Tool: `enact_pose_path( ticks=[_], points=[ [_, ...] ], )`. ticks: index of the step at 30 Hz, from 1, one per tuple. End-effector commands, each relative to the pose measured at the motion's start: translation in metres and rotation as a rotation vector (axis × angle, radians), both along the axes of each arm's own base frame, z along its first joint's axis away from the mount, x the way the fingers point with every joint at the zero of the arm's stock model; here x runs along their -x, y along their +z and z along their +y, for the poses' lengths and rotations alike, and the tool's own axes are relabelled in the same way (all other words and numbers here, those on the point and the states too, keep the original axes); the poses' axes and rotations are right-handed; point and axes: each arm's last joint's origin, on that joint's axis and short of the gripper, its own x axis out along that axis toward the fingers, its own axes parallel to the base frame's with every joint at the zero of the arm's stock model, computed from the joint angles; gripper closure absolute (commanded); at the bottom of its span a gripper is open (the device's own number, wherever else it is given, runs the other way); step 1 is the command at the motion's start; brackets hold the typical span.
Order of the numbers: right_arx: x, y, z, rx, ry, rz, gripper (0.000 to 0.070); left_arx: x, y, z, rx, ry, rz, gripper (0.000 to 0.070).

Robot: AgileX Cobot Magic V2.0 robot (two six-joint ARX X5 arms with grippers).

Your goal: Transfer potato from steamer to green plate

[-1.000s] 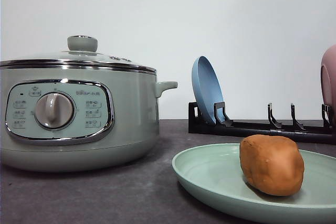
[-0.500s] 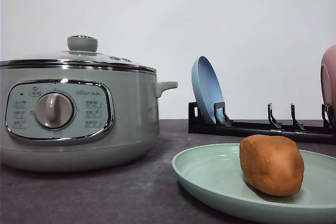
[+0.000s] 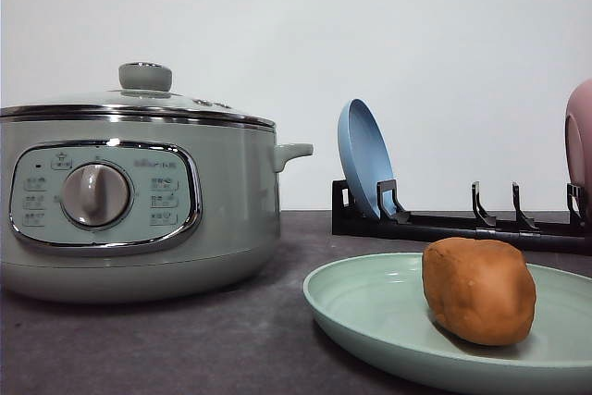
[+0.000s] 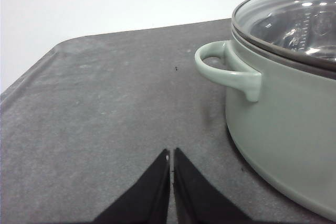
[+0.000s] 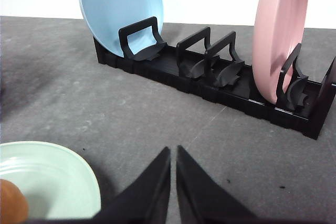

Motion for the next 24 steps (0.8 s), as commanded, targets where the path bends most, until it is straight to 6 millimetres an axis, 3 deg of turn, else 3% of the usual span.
enact_pose_path(
  ticks=[1, 24],
  points=[
    [-0.0002, -0.0008, 0.0001, -0.010, -0.001, -0.002, 0.0692, -0.0008, -0.0073, 0.0003, 0.004, 0.002, 0.025, 0.0696],
    [-0.0002, -0.0008, 0.0001, -0.010, -0.001, -0.002, 0.0692, -0.0008, -0.0073, 0.0003, 0.004, 0.002, 0.025, 0.0696]
  ],
)
